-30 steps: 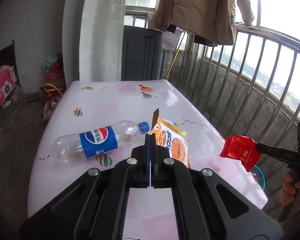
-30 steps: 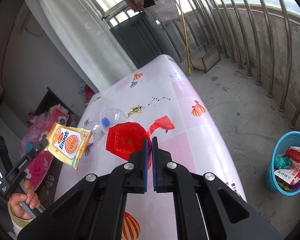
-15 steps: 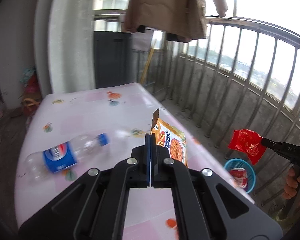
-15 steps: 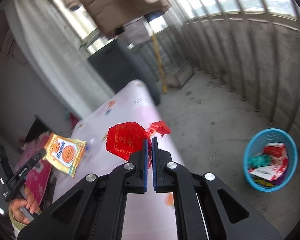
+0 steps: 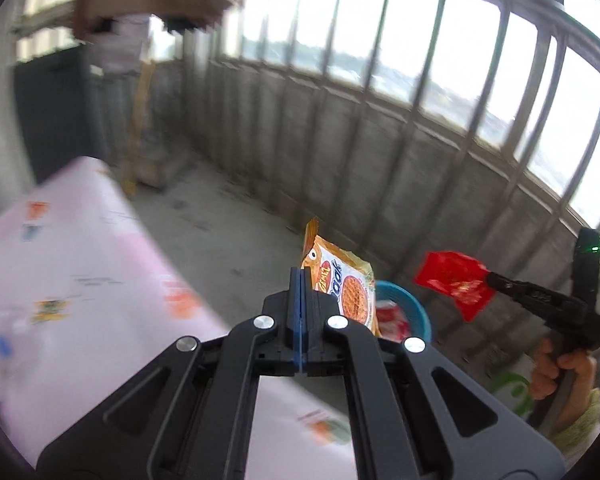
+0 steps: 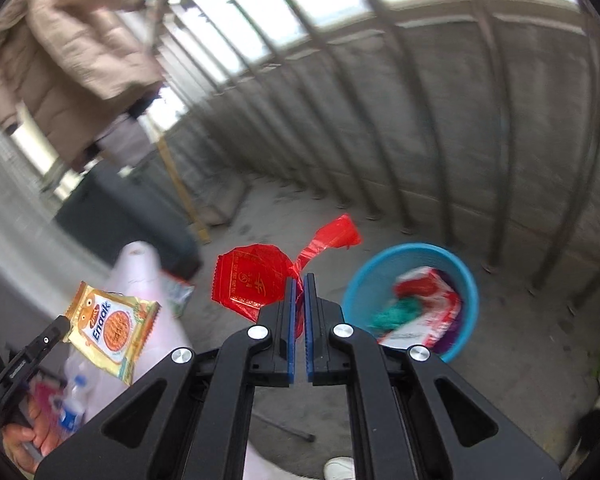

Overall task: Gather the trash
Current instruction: 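Carry both items over the blue wastebasket and open both tools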

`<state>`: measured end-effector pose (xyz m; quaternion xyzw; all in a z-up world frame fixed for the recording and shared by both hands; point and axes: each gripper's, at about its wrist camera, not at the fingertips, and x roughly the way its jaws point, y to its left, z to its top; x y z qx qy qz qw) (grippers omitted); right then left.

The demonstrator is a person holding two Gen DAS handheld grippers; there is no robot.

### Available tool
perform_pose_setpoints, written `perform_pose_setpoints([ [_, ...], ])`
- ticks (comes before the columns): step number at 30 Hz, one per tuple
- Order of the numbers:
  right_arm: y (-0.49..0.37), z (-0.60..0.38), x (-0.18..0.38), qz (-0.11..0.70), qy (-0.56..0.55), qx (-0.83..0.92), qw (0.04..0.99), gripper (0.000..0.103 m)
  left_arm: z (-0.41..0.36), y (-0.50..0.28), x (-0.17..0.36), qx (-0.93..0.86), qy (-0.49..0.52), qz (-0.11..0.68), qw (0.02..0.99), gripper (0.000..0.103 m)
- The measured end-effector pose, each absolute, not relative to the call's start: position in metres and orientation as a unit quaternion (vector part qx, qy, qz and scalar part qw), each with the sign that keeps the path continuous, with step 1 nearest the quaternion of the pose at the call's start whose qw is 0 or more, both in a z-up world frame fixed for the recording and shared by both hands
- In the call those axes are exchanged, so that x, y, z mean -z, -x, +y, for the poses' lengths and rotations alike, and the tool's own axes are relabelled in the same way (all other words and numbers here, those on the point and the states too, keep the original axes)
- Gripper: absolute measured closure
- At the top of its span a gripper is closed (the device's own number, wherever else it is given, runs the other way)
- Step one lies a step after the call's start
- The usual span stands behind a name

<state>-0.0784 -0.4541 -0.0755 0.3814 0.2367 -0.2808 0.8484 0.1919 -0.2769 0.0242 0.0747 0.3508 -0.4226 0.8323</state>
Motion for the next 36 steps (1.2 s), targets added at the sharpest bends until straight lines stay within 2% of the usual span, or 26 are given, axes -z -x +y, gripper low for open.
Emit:
perform_pose_setpoints([
  [6, 0.081, -0.498, 0.123, 0.256, -0.427, 0.318, 0.807, 0.099, -0.389, -0.194, 0.028, 0.456, -0.153, 0.394, 0.783, 0.103],
  [14, 0.058, -0.556, 0.201, 0.305, -0.471, 0.347, 0.751, 0.097, -0.485, -0.209, 0.103, 0.467, -0.209, 0.473, 0.717, 0.103],
  [15, 0.055, -0.562, 0.213, 0.315, -0.476, 0.353, 0.741, 0.092, -0.497, -0.212, 0.117, 0.462, -0.218, 0.487, 0.709, 0.096],
  [16, 0.053, -0.570, 0.230, 0.326, -0.482, 0.363, 0.728, 0.078, -0.503, -0.214, 0.125, 0.460, -0.220, 0.495, 0.704, 0.089],
  [17, 0.052, -0.576, 0.248, 0.339, -0.486, 0.367, 0.717, 0.066, -0.507, -0.218, 0.130, 0.457, -0.221, 0.503, 0.700, 0.072],
  [18, 0.051, -0.580, 0.265, 0.358, -0.489, 0.374, 0.702, 0.048, -0.510, -0.220, 0.137, 0.451, -0.221, 0.510, 0.698, 0.064],
  [20, 0.054, -0.582, 0.287, 0.390, -0.493, 0.394, 0.670, 0.047, -0.507, -0.223, 0.141, 0.447, -0.212, 0.515, 0.700, 0.060],
  [23, 0.064, -0.576, 0.299, 0.391, -0.510, 0.394, 0.658, 0.045, -0.493, -0.226, 0.135, 0.457, -0.206, 0.513, 0.697, 0.035],
  [24, 0.066, -0.574, 0.300, 0.390, -0.510, 0.396, 0.657, 0.043, -0.489, -0.226, 0.132, 0.456, -0.209, 0.512, 0.697, 0.030],
  [30, 0.079, -0.558, 0.278, 0.365, -0.516, 0.392, 0.668, 0.042, -0.445, -0.238, 0.098, 0.455, -0.195, 0.500, 0.711, 0.026],
  [36, 0.051, -0.531, 0.195, 0.345, -0.457, 0.343, 0.745, 0.042, -0.360, -0.244, 0.042, 0.452, -0.120, 0.466, 0.751, 0.021],
])
